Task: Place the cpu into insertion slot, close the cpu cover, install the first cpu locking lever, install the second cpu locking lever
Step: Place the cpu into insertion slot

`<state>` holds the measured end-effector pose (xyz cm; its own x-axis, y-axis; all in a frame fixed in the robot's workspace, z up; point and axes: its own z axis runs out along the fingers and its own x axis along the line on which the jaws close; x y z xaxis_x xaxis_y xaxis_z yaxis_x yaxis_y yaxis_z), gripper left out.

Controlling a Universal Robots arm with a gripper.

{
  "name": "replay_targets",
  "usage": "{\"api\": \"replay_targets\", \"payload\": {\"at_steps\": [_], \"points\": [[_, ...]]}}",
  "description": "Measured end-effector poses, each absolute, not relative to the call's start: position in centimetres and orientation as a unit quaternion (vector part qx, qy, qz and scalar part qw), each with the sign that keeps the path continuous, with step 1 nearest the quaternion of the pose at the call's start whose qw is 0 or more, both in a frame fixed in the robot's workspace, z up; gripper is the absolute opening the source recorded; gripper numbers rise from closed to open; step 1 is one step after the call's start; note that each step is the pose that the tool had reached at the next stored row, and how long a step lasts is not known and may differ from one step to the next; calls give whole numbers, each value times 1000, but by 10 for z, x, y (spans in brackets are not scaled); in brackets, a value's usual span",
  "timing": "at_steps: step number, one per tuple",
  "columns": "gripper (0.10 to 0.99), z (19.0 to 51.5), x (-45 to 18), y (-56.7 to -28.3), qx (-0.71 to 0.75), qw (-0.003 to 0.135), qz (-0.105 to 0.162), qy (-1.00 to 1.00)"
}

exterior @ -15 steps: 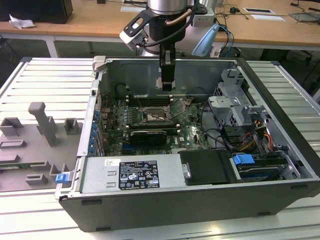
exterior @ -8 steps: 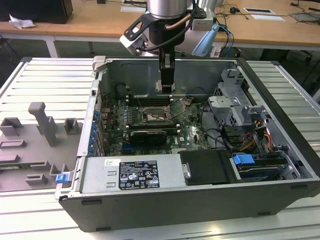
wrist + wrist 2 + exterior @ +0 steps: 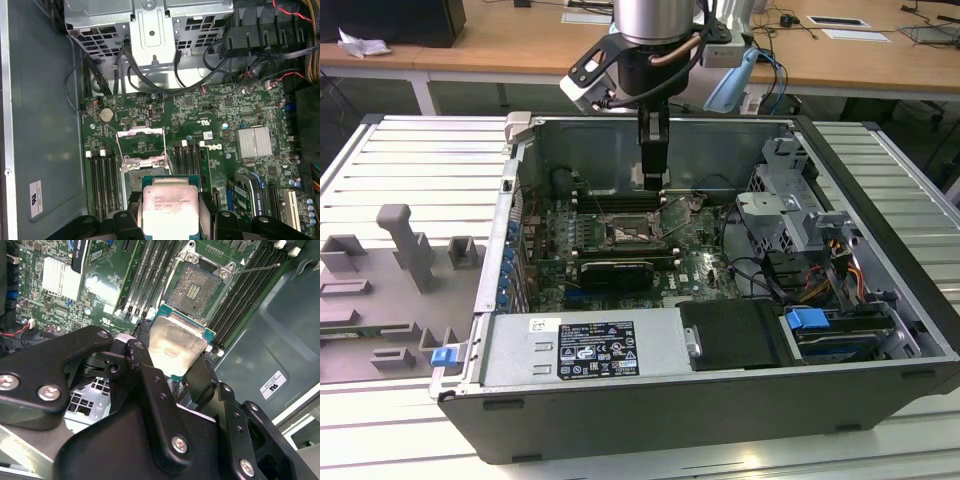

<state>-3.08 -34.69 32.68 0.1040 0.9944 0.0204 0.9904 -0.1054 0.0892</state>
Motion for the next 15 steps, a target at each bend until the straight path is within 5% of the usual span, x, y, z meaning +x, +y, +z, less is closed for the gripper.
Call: {"api": "replay_targets", "payload": {"at_steps": [15], "points": [[537, 320, -31, -347, 742, 26, 37, 668]]}}
